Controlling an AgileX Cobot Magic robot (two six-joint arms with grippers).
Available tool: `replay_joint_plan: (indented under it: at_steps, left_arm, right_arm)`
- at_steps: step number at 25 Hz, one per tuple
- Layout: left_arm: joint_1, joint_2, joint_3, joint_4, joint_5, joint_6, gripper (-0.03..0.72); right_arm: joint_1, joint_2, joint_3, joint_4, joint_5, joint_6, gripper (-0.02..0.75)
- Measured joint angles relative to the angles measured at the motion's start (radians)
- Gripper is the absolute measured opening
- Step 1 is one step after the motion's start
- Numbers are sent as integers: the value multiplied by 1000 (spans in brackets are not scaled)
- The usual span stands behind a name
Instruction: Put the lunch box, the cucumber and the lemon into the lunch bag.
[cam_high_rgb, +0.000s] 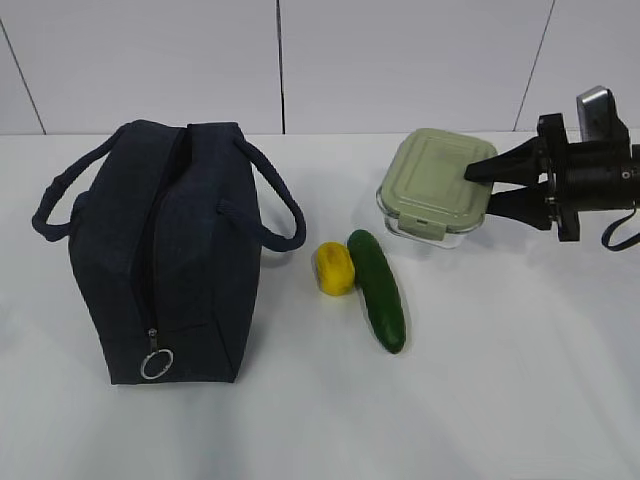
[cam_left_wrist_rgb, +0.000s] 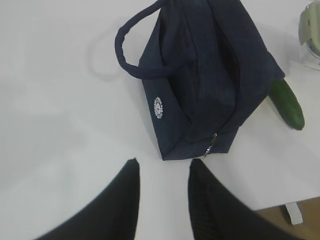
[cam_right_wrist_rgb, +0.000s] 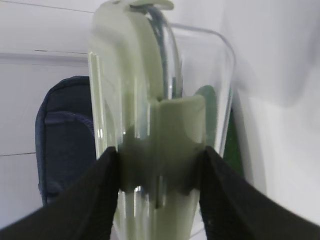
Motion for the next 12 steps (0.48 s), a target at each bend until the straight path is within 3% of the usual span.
replay_joint_plan:
  at_steps: [12]
  left_arm:
    - [0,353,-120,-74,-68,19,241]
  right_arm:
    - [111,-76,2,60,6,34,351]
